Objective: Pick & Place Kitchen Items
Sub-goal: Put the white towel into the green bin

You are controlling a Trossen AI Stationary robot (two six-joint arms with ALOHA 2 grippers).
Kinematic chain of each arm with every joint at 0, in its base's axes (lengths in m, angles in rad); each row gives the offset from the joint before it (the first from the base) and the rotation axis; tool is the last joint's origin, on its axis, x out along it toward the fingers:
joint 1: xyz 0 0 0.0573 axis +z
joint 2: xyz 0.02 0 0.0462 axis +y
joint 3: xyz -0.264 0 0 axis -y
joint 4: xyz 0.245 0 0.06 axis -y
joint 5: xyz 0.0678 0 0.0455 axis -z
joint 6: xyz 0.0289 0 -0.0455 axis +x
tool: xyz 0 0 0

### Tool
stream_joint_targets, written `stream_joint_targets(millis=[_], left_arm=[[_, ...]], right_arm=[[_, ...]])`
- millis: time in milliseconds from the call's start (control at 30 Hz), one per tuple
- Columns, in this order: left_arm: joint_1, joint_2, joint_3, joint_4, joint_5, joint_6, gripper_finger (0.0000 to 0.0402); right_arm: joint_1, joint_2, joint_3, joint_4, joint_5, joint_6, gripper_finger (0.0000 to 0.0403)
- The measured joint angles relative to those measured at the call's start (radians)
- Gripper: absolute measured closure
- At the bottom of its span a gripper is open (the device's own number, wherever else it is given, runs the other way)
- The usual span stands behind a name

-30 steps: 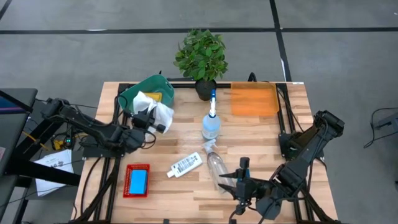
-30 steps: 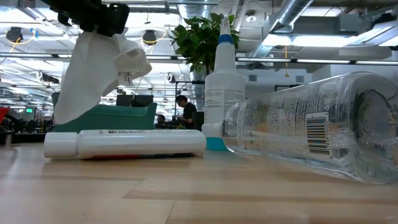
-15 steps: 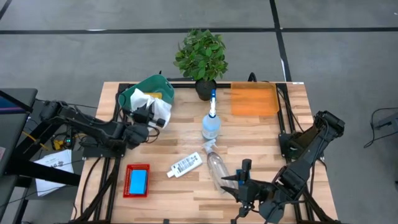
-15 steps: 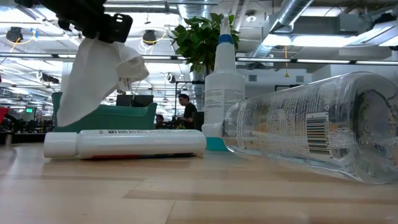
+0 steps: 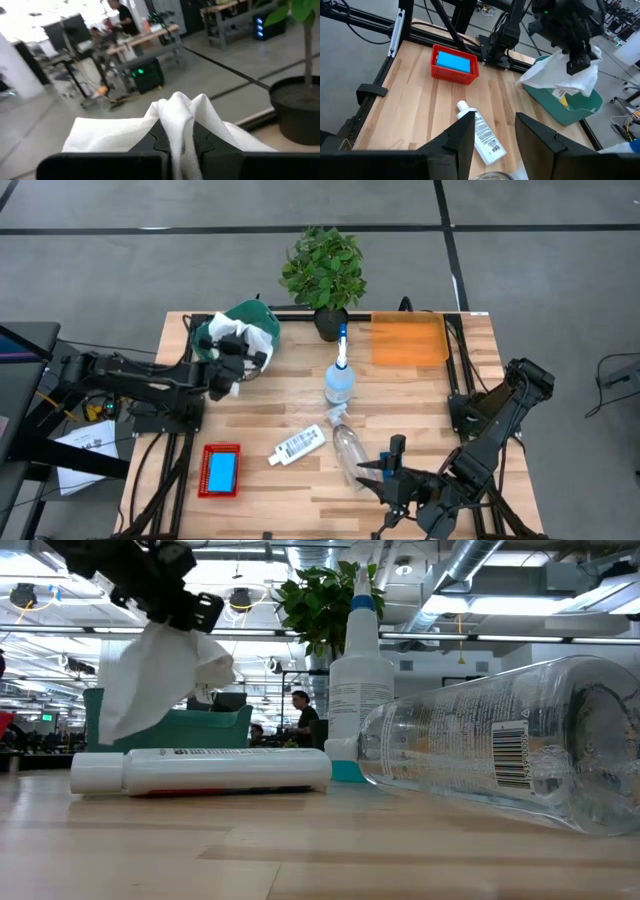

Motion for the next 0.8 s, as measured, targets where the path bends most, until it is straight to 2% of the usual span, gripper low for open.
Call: stream_joint_targets(millis=[133, 500, 800], left_arm=[[0.1, 0.0, 0.0, 0.01, 0.136, 0.017, 0.0394], [0.333, 0.0, 0.0, 0.24, 0.491, 0.216, 0.0394], [0.462, 0.0, 0.0, 0.312, 0.543, 0.364, 0.0395]], right_arm=[[0.003, 0.0, 0.0, 0.0, 0.0, 0.002, 0.0269], [0.008, 0.0, 0.0, 0.0, 0.0, 0.001, 0.0269], [0.008, 0.0, 0.0, -0.016, 0.0, 0.002, 0.0269]])
